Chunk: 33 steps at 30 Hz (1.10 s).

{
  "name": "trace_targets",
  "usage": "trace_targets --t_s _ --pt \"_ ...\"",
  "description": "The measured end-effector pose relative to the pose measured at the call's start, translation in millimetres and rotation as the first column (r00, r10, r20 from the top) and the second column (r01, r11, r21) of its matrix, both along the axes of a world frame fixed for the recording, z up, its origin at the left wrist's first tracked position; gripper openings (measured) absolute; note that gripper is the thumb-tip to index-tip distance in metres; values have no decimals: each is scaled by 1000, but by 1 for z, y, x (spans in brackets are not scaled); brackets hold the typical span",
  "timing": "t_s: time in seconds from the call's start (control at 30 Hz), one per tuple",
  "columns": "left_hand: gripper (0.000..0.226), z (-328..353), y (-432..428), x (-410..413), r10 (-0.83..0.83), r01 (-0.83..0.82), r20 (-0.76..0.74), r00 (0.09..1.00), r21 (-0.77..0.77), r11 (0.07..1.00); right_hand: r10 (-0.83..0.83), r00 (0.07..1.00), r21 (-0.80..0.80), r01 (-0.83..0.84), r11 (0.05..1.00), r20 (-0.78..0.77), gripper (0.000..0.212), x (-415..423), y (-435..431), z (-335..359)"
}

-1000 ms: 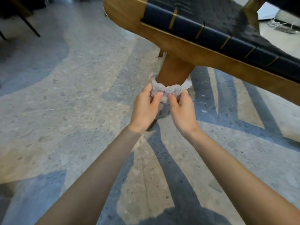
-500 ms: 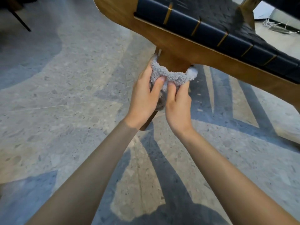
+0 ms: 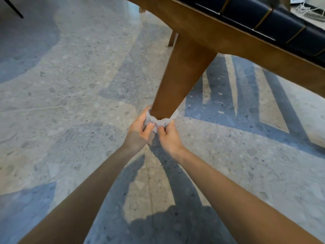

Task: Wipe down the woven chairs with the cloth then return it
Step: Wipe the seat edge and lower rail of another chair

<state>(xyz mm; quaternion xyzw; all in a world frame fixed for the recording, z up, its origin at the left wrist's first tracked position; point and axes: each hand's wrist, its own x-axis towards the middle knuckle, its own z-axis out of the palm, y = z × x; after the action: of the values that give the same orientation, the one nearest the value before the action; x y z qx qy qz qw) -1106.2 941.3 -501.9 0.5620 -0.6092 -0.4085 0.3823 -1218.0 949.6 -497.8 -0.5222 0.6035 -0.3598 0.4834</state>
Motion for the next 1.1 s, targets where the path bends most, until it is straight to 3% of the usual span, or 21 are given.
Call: trace_targets --t_s 0.1,0.33,0.4,0.5,0.73,0.9,1.1 --pt "53 -8 1 3 11 -15 55 998 62 998 11 1000 121 -10 993 -3 39 5 -1 -5" --pt "50 -1 6 -2 109 -113 84 990 35 993 -70 997 141 71 988 -13 22 4 -1 1" --pt "47 7 9 -8 167 -166 65 984 -25 986 -115 993 74 116 990 -22 10 0 1 7" --pt "46 28 15 -23 267 -260 51 962 -115 959 -186 982 -84 182 980 -42 28 -8 5 22" --pt "48 81 20 -48 367 -386 -118 922 -265 884 -287 951 -311 240 920 -113 34 -21 26 74" --pt "39 104 34 -52 393 -486 -334 857 -265 833 -370 887 -527 183 830 -276 31 -34 43 100" --pt "20 103 62 -34 304 -418 -354 885 -312 853 -251 914 -591 14 806 -320 22 -43 62 98"
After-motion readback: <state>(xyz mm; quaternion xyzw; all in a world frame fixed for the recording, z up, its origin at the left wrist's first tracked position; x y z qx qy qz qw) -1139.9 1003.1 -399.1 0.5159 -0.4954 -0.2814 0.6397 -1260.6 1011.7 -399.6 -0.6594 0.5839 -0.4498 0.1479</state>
